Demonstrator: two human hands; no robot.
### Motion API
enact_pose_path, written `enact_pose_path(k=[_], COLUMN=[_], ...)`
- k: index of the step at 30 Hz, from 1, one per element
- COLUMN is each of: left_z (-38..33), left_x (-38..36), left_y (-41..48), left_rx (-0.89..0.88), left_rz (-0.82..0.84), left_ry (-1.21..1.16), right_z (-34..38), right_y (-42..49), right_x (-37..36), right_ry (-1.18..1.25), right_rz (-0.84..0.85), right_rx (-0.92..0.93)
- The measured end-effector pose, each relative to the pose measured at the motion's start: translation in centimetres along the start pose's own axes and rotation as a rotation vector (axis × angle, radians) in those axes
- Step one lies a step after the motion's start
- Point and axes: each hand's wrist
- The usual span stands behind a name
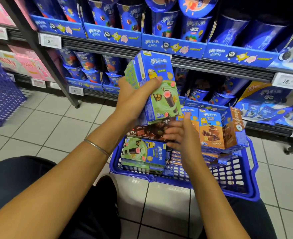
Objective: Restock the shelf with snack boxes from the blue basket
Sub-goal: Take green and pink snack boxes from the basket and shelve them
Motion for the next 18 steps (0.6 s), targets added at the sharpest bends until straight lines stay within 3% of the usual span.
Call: enact_pose_path(k=[2, 7, 12, 18], left_z=[0.0, -0.4, -0.2, -0.1], left_x=[-0.1, -0.1, -0.3, -0.5], left_y=[-0.1, -0.1, -0.1, -0.1], left_rx=[0.013, 0.049, 0.066, 0.071], left_rz=[0.019, -0.041, -0.031, -0.016], left_ry=[-0.042, -0.096, -0.117, -0.101], right_z=[-2.1, -7.2, -9.5, -10.2], right_y=[0.3, 0.0, 0.2, 0.5], right_x=[0.2, 0.8, 0.8, 1.4], right_ry=[-0.030, -0.687, -0.679, -0.697], right_rz=[-0.036, 0.043, 0.086, 0.109], right_rx=[-0.069, -0.215, -0.324, -0.263])
Point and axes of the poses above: each hand's wrist, its own y-axis towards the middle knuckle, its own x-axis out of the back of the hand, z = x × y, and after that the axes turned 12 degrees about z, right-handed
